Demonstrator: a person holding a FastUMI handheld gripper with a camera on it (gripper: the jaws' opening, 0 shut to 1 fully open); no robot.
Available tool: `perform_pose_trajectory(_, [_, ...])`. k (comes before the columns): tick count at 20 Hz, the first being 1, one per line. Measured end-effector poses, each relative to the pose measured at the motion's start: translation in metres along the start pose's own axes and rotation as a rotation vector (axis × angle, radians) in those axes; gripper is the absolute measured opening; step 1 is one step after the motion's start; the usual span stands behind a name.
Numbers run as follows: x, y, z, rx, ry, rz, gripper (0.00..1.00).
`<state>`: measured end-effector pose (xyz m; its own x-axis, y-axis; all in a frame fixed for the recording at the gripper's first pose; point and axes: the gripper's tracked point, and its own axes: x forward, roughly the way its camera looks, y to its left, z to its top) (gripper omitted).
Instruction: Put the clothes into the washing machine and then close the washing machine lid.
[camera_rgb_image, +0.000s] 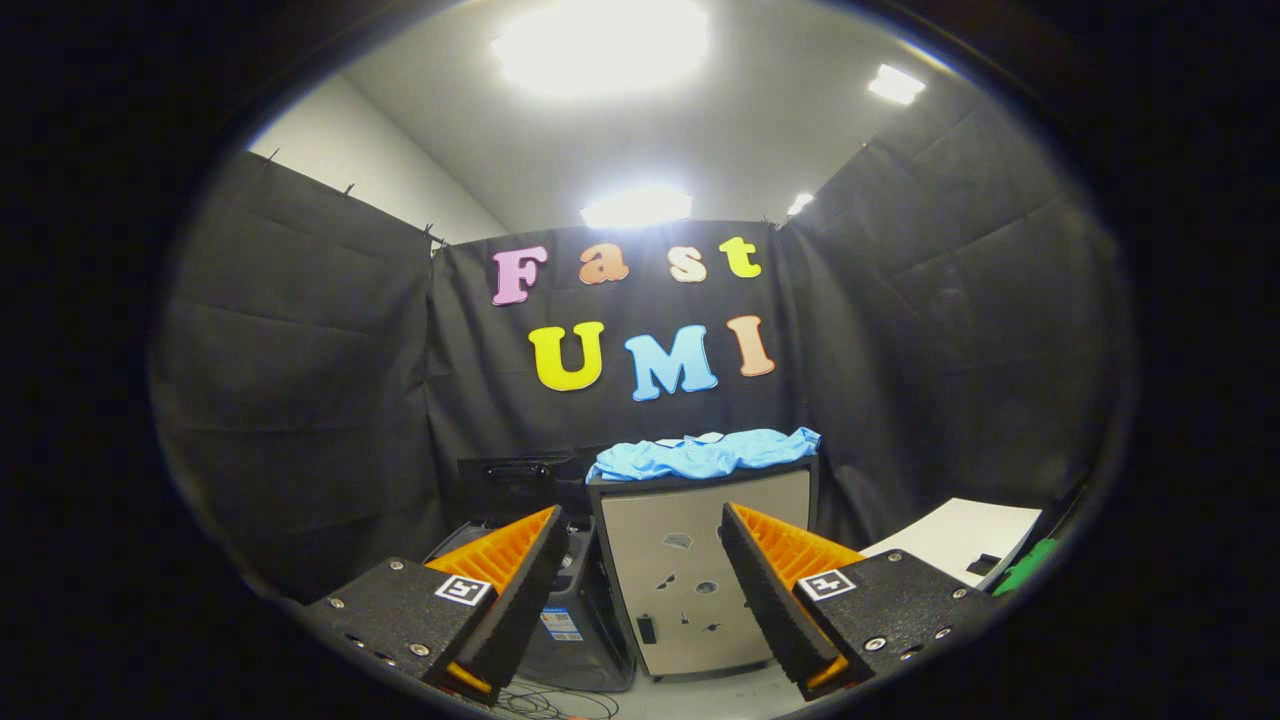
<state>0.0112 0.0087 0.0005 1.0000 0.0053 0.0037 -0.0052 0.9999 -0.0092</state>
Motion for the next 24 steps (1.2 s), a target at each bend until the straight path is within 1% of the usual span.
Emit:
perform_pose_trajectory(14, [0.008,0.014,0.004,-0.020,0.000,-0.010,0.96])
perform_pose_trajectory(24, [0.029,0.001,0.016,-0.018,0.001,-0.082,0.96])
